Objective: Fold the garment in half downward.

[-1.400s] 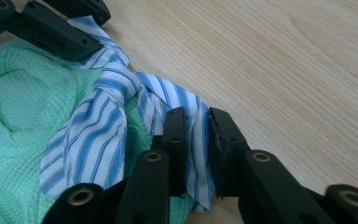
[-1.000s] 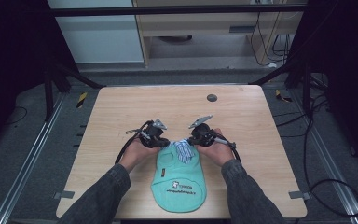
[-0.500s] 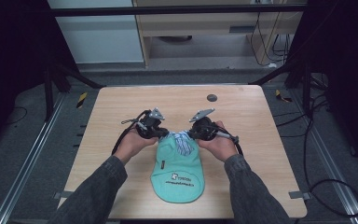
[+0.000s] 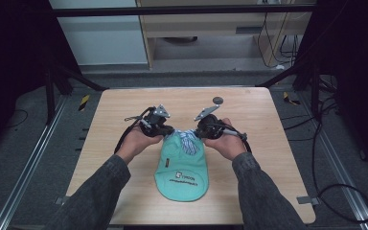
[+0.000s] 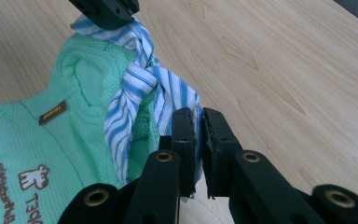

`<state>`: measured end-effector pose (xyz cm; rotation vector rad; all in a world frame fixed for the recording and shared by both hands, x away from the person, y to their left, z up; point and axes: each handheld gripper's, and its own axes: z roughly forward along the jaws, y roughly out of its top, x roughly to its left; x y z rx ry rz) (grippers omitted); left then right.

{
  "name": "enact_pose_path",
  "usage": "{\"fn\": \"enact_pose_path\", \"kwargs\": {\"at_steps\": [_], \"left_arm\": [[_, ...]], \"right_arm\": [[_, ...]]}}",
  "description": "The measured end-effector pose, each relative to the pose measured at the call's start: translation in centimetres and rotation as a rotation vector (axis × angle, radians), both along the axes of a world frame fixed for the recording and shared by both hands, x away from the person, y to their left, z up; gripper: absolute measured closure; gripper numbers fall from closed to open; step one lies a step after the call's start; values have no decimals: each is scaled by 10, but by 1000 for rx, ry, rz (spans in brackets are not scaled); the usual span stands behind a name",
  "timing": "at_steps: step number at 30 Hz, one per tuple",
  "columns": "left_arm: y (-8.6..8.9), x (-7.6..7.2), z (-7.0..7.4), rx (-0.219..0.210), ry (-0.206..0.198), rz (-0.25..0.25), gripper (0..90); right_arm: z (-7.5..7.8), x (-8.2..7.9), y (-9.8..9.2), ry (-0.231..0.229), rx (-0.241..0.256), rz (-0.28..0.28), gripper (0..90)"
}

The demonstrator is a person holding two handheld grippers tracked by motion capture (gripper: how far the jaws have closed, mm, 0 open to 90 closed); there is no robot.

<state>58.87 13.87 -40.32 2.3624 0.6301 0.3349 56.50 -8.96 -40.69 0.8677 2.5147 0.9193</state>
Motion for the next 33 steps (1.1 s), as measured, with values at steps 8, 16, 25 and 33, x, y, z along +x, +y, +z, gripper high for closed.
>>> {"fn": "enact_pose_path", "kwargs": {"at_steps": [8,16,25,33], "left_arm": [[1,1,12,8,-24,-8,843],[4,4,20,3,-45,3,843],[6,11,30,5,-68,17,843],[4,14,34,6,-80,19,843]], "right_arm": [[9,4,3,-12,-29,8,835],[22,11,6,-34,-51,23,839],[33,19,11,-68,-58,24,841],[36,22,10,-79,-60,20,843]]}}
